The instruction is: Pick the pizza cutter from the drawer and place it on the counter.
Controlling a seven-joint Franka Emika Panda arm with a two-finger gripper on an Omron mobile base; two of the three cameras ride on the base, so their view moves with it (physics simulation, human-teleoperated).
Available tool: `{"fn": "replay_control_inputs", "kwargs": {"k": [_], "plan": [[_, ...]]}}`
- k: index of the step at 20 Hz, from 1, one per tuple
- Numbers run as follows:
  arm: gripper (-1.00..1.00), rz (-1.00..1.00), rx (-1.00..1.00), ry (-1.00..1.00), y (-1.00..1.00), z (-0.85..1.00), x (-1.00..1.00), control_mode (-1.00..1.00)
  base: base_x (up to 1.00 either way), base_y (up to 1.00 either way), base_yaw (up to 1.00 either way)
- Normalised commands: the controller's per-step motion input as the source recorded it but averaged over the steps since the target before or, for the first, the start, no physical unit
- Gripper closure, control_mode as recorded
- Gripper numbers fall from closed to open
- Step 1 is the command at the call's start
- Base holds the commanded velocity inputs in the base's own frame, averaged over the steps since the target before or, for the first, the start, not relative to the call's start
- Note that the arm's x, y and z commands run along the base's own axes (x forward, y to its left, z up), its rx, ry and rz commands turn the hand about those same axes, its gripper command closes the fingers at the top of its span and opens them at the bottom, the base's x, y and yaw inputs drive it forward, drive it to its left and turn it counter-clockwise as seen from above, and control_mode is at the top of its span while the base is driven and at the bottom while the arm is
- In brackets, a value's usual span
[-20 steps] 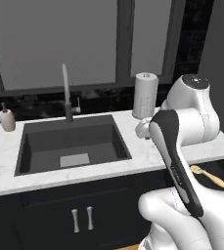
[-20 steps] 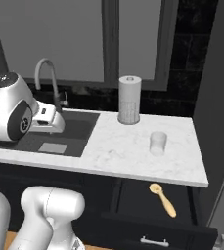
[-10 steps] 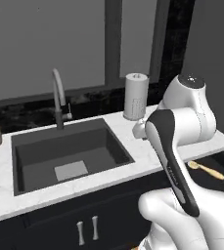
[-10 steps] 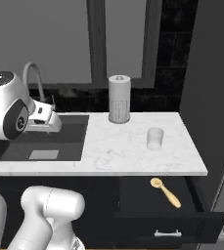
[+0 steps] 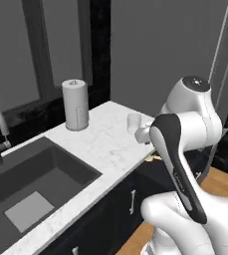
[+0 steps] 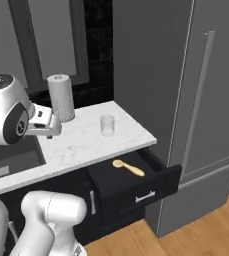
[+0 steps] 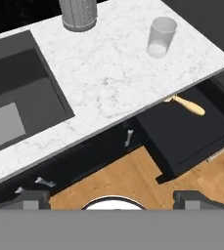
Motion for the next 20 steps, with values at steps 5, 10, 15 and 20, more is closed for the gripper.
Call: {"fn": "replay_control_inputs", "kwargs": {"k": [5, 10, 15, 20], "plan": [[-1.00, 0.00, 0.00, 0.00, 0.00, 0.00, 0.00, 1.00, -0.02, 0.70, -0.74], [-1.00, 0.00, 0.00, 0.00, 0.00, 0.00, 0.00, 1.00, 0.21, 0.18, -0.32], [-1.00, 0.00, 0.01, 0.02, -0.03, -0.10, 0.00, -1.00, 0.11, 0.00, -0.01], [-1.00, 0.00, 0.11, 0.13, -0.76, -0.71, 0.15, -1.00, 0.00, 0.00, 0.00]]}}
